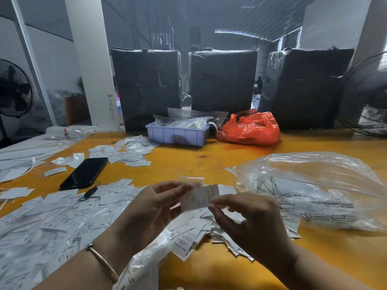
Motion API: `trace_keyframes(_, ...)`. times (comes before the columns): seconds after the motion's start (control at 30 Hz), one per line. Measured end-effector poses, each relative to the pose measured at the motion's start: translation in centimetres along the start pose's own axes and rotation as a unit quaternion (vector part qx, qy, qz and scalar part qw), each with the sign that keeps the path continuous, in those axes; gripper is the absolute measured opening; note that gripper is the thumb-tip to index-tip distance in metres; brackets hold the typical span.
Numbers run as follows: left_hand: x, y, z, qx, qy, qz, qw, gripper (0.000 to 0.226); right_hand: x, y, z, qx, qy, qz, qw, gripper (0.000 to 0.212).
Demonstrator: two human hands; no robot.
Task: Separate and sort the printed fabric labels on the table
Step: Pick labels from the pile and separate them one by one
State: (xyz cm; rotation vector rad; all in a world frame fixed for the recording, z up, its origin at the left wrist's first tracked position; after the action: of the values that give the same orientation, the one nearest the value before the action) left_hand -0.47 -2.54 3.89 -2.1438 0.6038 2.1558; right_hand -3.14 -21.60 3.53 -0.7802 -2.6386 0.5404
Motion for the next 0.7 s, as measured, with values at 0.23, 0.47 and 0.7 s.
trace_keyframes(0.23, 0.9, 0.5, 0.1, -0.04, 0.093, -0.276, 0.956, 0.026, -1.6, 0.5, 0.5, 0.038, 0.273, -0.275, 0.921, 0.007)
trace_keyframes(0.47, 1.7, -0.4, -0.2, -0.148, 0.103, -0.382, 0.906, 0.007, 0.2, 2.0, 0.8, 0.295, 0.109, -0.136, 0.939, 0.019)
trace_keyframes(0.7, 1.8, -0.3, -0.3, -0.13, 0.092, -0.39, 0.907, 0.007, 0.1, 2.3, 0.3, 0.417, 0.147, -0.117, 0.889, 0.039)
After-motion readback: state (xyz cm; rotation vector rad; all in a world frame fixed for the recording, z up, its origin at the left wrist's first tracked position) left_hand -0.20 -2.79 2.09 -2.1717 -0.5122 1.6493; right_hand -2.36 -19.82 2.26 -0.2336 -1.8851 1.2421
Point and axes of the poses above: each hand's wrist, its own z-axis away from the middle knuckle, its own y-axis out of the palm, x = y × z, the point moved 2 cm from there along -z, towards the middle knuckle, and after that the axes turned 7 degrees about -z, right-handed, at the moved point
